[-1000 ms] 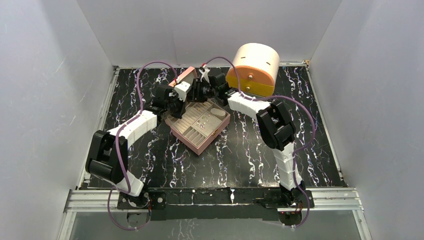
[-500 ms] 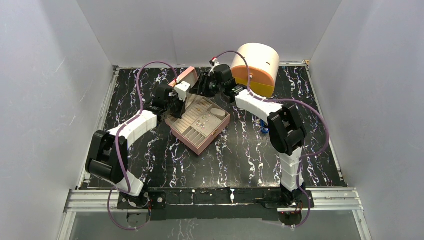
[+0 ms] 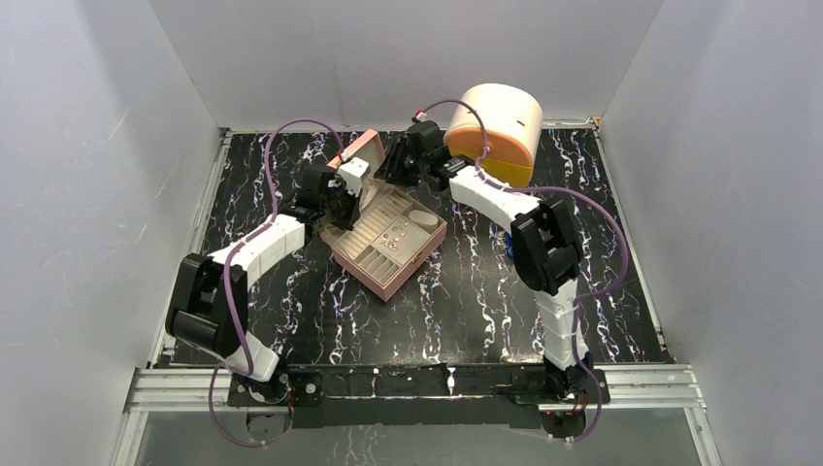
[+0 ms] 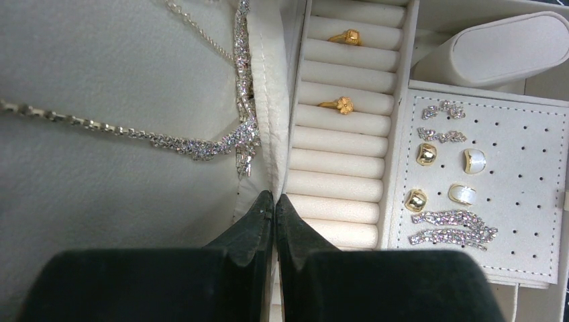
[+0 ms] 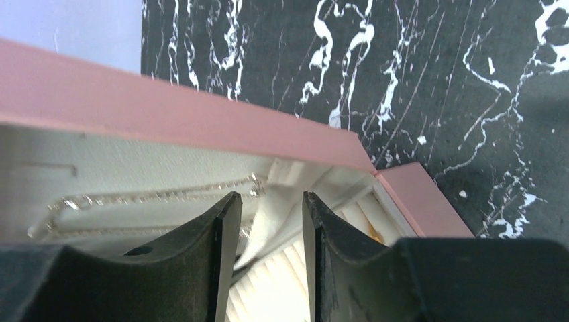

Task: Organize the mixed jewelry
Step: Adjust the jewelry in the jewelry box.

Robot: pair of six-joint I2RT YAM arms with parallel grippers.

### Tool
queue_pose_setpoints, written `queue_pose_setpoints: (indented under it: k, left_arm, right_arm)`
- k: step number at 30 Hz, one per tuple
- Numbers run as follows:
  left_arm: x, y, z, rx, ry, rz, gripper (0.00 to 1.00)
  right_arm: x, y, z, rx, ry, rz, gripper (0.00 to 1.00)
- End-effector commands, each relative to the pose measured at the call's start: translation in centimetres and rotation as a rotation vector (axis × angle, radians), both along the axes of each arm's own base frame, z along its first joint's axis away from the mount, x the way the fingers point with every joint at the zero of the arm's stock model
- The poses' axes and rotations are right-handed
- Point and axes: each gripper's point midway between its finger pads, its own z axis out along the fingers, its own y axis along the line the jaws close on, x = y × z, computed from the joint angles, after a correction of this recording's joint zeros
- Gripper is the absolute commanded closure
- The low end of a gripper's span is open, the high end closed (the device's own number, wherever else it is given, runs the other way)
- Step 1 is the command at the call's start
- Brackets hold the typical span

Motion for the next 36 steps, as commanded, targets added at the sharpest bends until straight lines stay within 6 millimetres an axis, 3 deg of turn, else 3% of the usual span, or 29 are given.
queue_pose_setpoints:
  k: [1,4,9,16,20,23,28,36]
  left_arm:
    - [-0.9,-1.4,3.3,-0.086,-0.028,-0.039,1.00]
    - [-1.1,-1.7,3.6,-0.098,-0.030,-0.059,1.00]
    - [-1.0,-1.7,4.2,-0.096,-0.036,-0.054,1.00]
    - [-0.5,-1.6,4.9,-0.101,-0.050,-0.035,1.00]
    - [-0.3,-1.3,5.3,-0.095,-0.058,-0.013,1.00]
    - [0.0,-0.8,6.3,-0.088,-0.073,0.021,0.99]
    - [0.3,-0.1,7.4,-0.075,-0.089,0.067,0.88]
    - [0.3,2.0,8.0,0.007,-0.136,0.127,0.81]
  right_arm:
    - [2.6,0.3,2.3,0.026,-0.032,-0.098,0.55]
    - [3.2,0.6,2.4,0.028,-0.034,-0.105,0.56]
    - [3.6,0.0,0.0,-0.067,0.022,-0.144,0.62]
    - [1.5,0.7,-2.5,-0.149,0.050,-0.108,0.63]
    - [0.7,-0.1,-3.6,-0.204,0.095,-0.116,0.64]
    - [-0.1,-0.6,-3.5,-0.228,0.112,-0.102,0.66]
    - [-1.5,-0.3,-2.8,-0.224,0.136,-0.025,0.75]
    - [-2.7,0.0,0.8,-0.156,0.060,0.063,0.81]
